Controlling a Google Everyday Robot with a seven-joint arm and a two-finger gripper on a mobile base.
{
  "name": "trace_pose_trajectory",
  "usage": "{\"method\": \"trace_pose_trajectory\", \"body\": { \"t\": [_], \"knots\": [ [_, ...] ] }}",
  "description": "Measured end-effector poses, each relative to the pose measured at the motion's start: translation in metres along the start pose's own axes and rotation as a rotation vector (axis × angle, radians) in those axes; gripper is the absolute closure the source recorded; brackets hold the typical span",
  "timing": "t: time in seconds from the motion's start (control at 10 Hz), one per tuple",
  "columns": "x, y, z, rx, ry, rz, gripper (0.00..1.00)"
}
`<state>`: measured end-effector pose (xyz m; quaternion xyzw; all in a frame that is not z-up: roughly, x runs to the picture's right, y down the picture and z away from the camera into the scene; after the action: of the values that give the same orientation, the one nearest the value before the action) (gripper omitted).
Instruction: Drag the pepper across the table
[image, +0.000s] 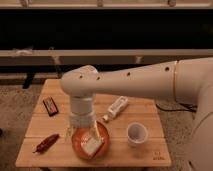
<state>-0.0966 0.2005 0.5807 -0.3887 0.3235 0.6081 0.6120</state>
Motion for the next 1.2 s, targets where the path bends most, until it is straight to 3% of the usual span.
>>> {"method": "trace_pose_trajectory", "body": {
  "t": [0.9, 1.1, 1.2],
  "knots": [
    [-0.001, 0.0, -0.001, -0.001, -0.008, 0.003, 0.25],
    [-0.011, 0.013, -0.006, -0.022, -0.063, 0.004, 0.25],
    [-0.02, 0.03, -0.009, -0.037, -0.11, -0.01, 0.25]
  ]
}}
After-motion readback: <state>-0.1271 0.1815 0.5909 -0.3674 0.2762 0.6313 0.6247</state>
